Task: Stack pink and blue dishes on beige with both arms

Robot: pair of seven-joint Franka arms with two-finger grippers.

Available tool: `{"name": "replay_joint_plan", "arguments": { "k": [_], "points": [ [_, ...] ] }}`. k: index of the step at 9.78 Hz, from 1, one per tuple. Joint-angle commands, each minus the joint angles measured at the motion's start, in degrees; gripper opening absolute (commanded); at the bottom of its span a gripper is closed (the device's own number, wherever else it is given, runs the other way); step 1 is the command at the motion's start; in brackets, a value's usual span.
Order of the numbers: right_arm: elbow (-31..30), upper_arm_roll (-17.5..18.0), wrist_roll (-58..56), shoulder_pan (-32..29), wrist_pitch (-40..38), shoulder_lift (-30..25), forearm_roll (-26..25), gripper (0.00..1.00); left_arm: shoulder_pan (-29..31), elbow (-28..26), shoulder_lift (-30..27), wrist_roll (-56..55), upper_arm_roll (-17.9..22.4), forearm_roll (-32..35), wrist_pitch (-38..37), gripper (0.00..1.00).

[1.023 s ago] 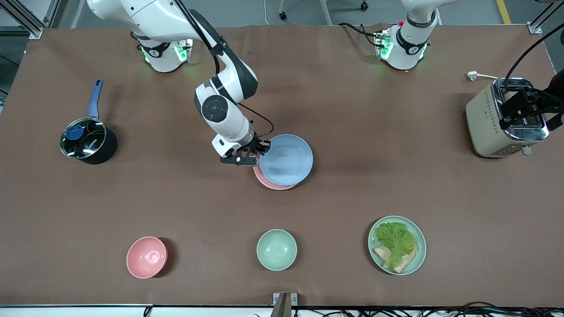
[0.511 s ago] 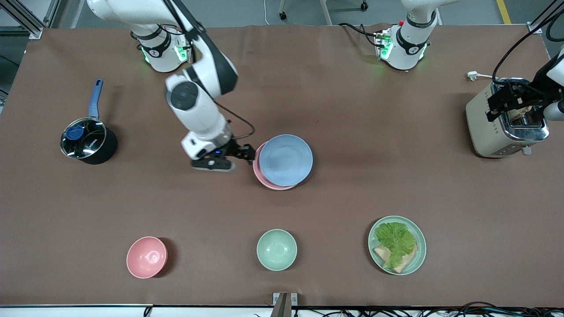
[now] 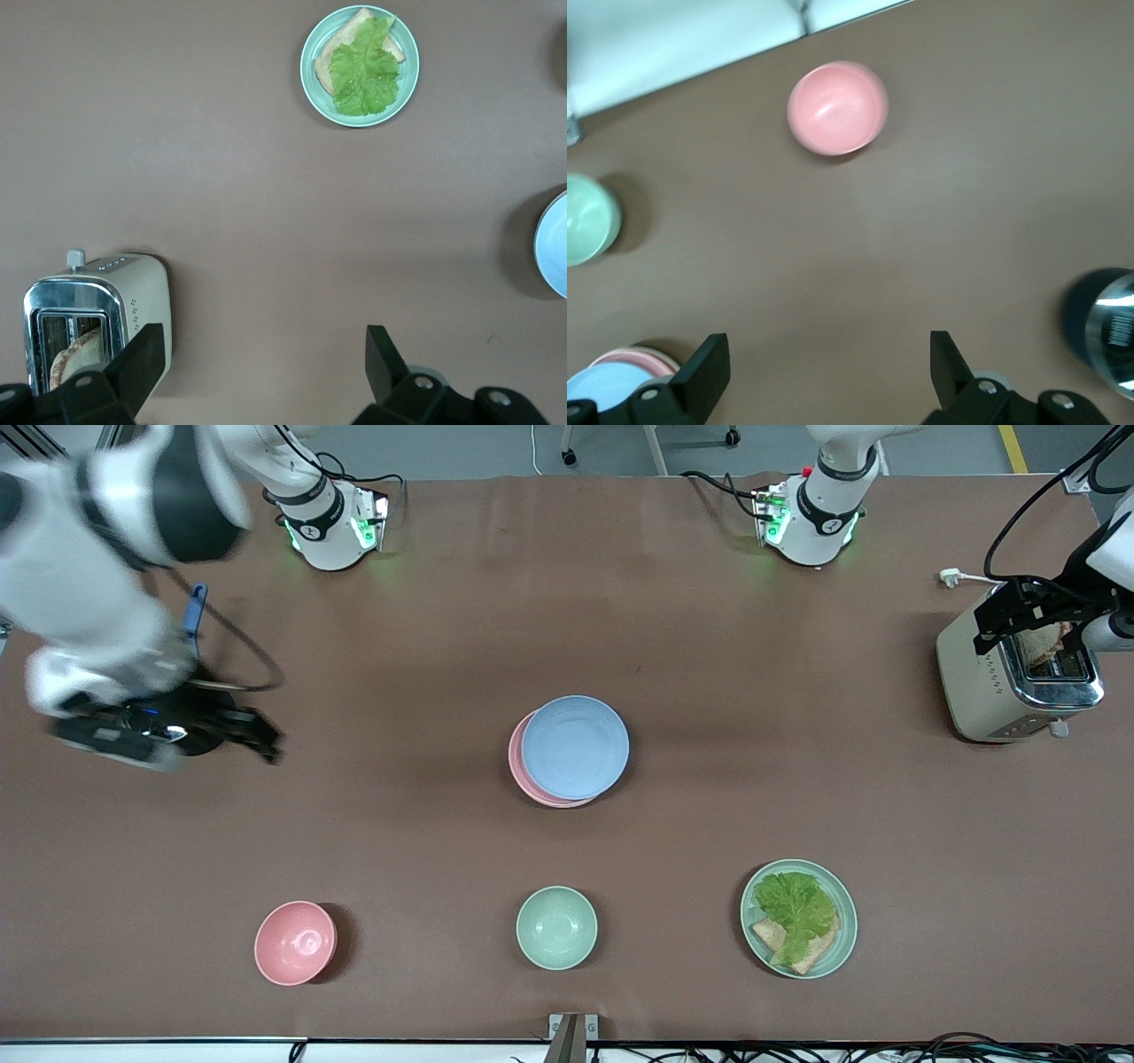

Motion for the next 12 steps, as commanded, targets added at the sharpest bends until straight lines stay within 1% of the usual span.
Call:
{"name": "replay_joint_plan", "arguments": {
  "k": [1, 2, 3, 4, 5, 6, 7, 8, 10, 12],
  "points": [
    [-0.18, 0.43, -6.77, -5.85, -8.47, -5.42, -0.98, 1.00, -0.36, -2.87, -0.73, -0.87, 0.71, -2.58, -0.40, 1.00],
    [-0.09, -2.19, -9.41, -6.04, -12.35, -7.71, -0.98, 1.00, -0.45, -2.87, -0.73, -0.96, 0.71, -2.59, -0.49, 1.00],
    [1.21, -3.86, -13.62, -6.13, -15.53, -8.34, -0.89, 1.00, -0.54, -2.79, -0.73, -0.78, 0.71, -2.59, -1.36, 1.00],
    [5.23, -5.19, -15.57, -6.21, -18.43, -8.00, -0.02, 1.00, -0.89, -2.87, -0.82, -0.69, 0.71, -1.98, -1.63, 1.00],
    [7.70, -5.37, -15.33, -6.48, -21.07, -7.73, 0.16, 1.00, -1.94, -2.96, -0.90, -0.61, 0.80, -1.62, -1.63, 1.00],
    [9.73, -5.03, -15.33, -7.52, -21.36, -6.51, 1.38, 1.00, -2.03, -2.87, -0.99, -0.60, 0.71, -1.53, -2.07, 1.00],
    [11.49, -4.94, -15.24, -9.10, -21.71, -4.76, 3.66, 1.00, -2.47, -2.09, -0.91, -0.17, 0.71, -1.45, -3.12, 1.00],
    [11.86, -4.85, -15.50, -8.77, -21.88, -4.39, 3.33, 1.00, -2.39, -0.86, -0.21, 0.10, 0.71, -1.45, -3.39, 1.00],
    [12.03, -4.85, -15.77, -8.59, -22.58, -4.39, 3.24, 1.00, -2.30, -0.41, 0.06, -0.08, 0.71, -1.36, -3.39, 1.00],
    [12.21, -4.76, -15.77, -7.71, -22.68, -4.39, 1.31, 1.00, -2.30, 0.37, 0.32, -0.08, 0.71, -1.27, -3.39, 1.00]
  ]
}}
